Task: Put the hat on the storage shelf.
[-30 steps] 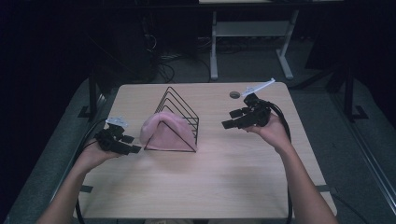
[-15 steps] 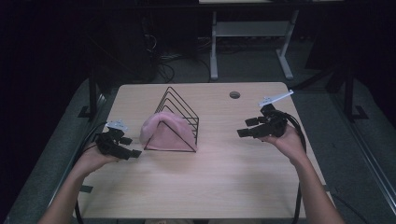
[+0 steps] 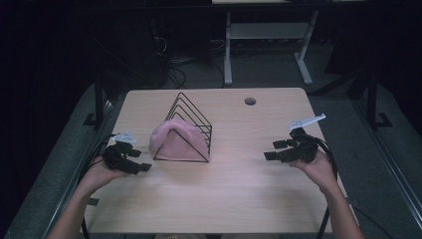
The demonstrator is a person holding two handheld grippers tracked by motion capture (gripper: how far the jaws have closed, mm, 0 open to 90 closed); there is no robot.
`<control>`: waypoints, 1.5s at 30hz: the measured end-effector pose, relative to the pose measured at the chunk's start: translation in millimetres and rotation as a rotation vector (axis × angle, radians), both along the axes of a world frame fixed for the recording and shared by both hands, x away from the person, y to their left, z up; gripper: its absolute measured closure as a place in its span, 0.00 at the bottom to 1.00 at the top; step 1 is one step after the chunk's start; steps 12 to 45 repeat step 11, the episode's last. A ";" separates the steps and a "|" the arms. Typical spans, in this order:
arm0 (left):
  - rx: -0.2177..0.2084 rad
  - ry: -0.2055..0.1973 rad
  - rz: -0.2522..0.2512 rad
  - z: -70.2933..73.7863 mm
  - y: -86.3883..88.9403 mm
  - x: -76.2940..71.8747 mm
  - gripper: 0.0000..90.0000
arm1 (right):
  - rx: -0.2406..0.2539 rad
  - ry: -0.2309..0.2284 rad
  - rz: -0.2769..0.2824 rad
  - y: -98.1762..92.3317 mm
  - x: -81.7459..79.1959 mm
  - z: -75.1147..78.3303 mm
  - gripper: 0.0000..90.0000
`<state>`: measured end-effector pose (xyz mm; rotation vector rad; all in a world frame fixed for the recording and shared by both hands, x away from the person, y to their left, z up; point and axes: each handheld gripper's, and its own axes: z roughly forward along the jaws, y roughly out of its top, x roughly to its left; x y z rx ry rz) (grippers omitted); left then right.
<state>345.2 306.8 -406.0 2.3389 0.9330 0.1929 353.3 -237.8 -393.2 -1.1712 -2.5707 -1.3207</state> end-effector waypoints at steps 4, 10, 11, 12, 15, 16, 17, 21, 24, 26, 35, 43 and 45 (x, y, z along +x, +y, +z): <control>0.009 -0.018 0.004 -4.7 -2.3 -6.9 0.28 | 0.016 0.005 -0.027 -14.4 -21.1 -16.0 0.29; -0.014 -0.045 0.028 -8.0 -2.7 -25.6 0.28 | 0.032 0.021 -0.052 -24.4 -47.7 -29.8 0.26; -0.024 -0.047 0.035 -9.3 -2.9 -29.7 0.28 | 0.037 0.015 -0.054 -25.3 -53.7 -32.1 0.26; -0.024 -0.047 0.035 -9.3 -2.9 -29.7 0.28 | 0.037 0.015 -0.054 -25.3 -53.7 -32.1 0.26; -0.024 -0.047 0.035 -9.3 -2.9 -29.7 0.28 | 0.037 0.015 -0.054 -25.3 -53.7 -32.1 0.26; -0.024 -0.047 0.035 -9.3 -2.9 -29.7 0.28 | 0.037 0.015 -0.054 -25.3 -53.7 -32.1 0.26; -0.024 -0.047 0.035 -9.3 -2.9 -29.7 0.28 | 0.037 0.015 -0.054 -25.3 -53.7 -32.1 0.26; -0.024 -0.047 0.035 -9.3 -2.9 -29.7 0.28 | 0.037 0.015 -0.054 -25.3 -53.7 -32.1 0.26; -0.024 -0.047 0.035 -9.3 -2.9 -29.7 0.28 | 0.037 0.015 -0.054 -25.3 -53.7 -32.1 0.26; -0.024 -0.047 0.035 -9.3 -2.9 -29.7 0.28 | 0.037 0.015 -0.054 -25.3 -53.7 -32.1 0.26; -0.024 -0.047 0.035 -9.3 -2.9 -29.7 0.28 | 0.037 0.015 -0.054 -25.3 -53.7 -32.1 0.26; -0.024 -0.047 0.035 -9.3 -2.9 -29.7 0.28 | 0.037 0.015 -0.054 -25.3 -53.7 -32.1 0.26; -0.024 -0.047 0.035 -9.3 -2.9 -29.7 0.28 | 0.037 0.015 -0.054 -25.3 -53.7 -32.1 0.26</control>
